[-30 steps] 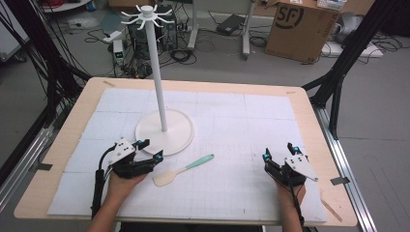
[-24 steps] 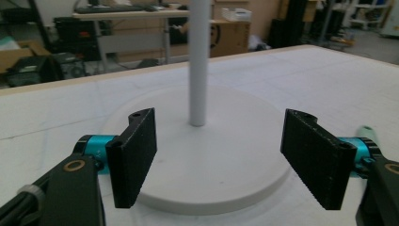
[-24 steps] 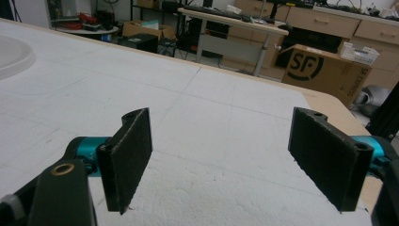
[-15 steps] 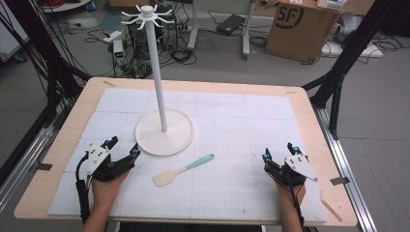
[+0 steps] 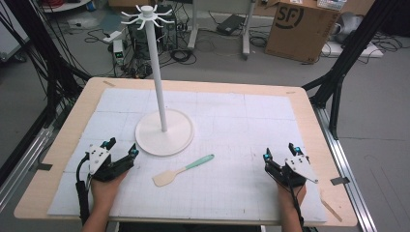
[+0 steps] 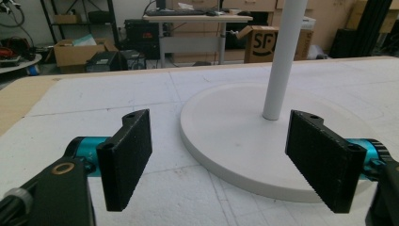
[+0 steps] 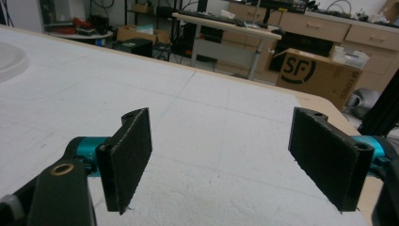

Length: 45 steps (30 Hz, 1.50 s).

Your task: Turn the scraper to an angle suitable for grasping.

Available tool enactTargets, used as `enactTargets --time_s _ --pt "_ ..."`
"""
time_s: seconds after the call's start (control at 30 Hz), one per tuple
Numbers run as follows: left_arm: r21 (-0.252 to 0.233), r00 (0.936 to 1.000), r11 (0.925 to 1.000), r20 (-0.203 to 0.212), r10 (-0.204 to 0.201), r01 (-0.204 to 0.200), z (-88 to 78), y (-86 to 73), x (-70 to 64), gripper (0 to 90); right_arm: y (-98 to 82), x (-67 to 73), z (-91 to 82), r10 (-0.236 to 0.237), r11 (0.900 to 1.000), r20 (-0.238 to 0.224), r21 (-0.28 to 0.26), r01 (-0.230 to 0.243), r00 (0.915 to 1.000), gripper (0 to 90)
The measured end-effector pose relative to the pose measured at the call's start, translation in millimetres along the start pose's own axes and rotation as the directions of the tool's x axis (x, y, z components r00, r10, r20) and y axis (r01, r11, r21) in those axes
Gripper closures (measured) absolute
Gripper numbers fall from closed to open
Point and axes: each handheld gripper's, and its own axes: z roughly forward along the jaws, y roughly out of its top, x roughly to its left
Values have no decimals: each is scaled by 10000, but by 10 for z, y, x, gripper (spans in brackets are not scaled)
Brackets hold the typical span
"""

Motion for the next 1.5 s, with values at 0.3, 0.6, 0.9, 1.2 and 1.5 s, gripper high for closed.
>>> enactTargets --time_s 0.3,0.6,0.9,1.2,1.5 --pt "-173 9990 9994 326 310 -304 -23 -8 -11 215 -16 -44 -76 1036 9945 289 -213 -1030 9942 207" --pt "-397 9986 9992 532 45 -24 -42 -14 6 233 -35 -111 -120 2020 9790 -127 -245 -2023 9793 201" --pt "-319 9979 9994 648 -92 113 -35 -13 27 230 -27 -92 -102 1627 9865 -446 -100 -1633 9857 199" --pt "-180 9979 9998 640 -109 120 -21 -9 23 219 -18 -69 -90 1441 9896 -481 38 -1441 9884 187" --pt "-207 9991 9998 423 -18 27 -22 -10 6 229 -27 -72 -110 1521 9881 -467 -153 -1529 9873 185"
